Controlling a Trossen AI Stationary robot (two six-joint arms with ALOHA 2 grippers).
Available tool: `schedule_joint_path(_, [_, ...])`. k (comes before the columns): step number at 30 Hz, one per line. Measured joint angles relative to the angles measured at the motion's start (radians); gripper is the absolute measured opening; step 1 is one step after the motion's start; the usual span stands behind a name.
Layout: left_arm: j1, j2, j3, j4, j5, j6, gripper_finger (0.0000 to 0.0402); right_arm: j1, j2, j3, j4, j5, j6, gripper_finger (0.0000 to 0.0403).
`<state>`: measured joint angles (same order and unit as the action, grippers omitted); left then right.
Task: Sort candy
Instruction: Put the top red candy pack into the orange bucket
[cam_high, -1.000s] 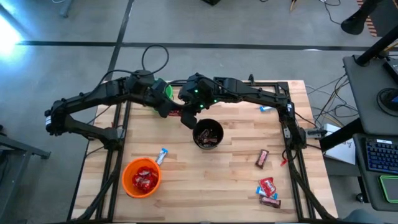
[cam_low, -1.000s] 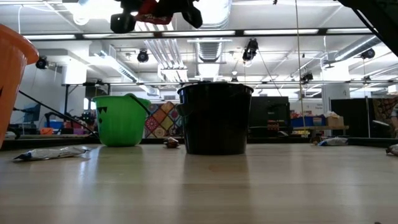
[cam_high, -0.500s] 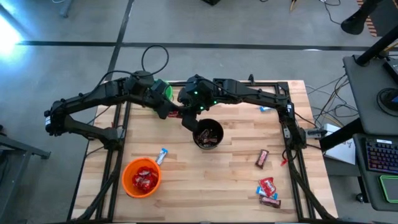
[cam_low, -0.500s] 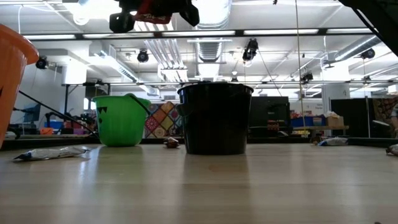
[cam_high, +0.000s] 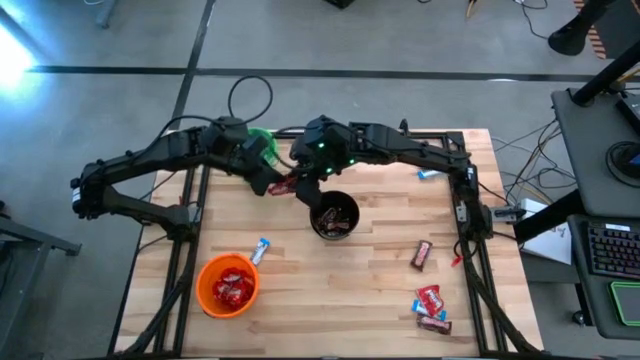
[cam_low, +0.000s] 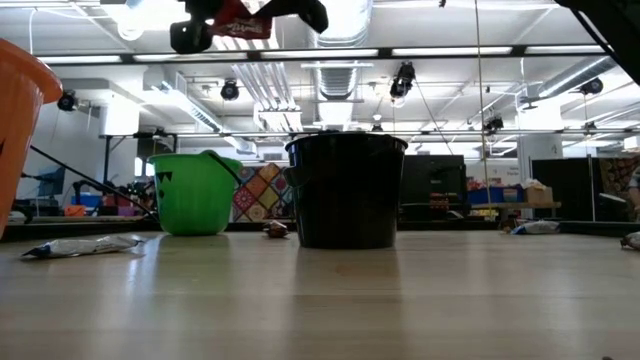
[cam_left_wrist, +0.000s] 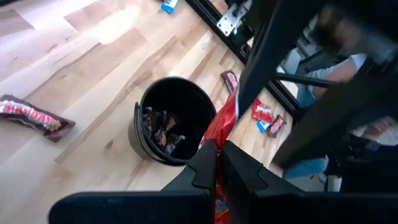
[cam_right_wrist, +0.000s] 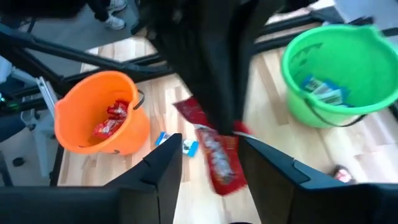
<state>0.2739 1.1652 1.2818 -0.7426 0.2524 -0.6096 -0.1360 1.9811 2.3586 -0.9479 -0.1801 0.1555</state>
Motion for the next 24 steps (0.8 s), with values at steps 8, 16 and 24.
schedule_joint_path(8, [0.000,-0.020,-0.001,-0.068,0.001,0.018,0.0000,-0.003,-0.045,0.002,-0.027,0.008,-0.006,0.0166])
schedule_joint_path(16, [-0.037,-0.047,-0.001,-0.215,0.029,0.022,0.0000,-0.015,-0.063,0.000,-0.113,0.054,-0.045,0.0163])
schedule_joint_path(24, [-0.199,-0.116,-0.001,-0.270,0.028,-0.047,0.0000,-0.055,-0.064,-0.001,-0.208,0.227,-0.043,0.0165])
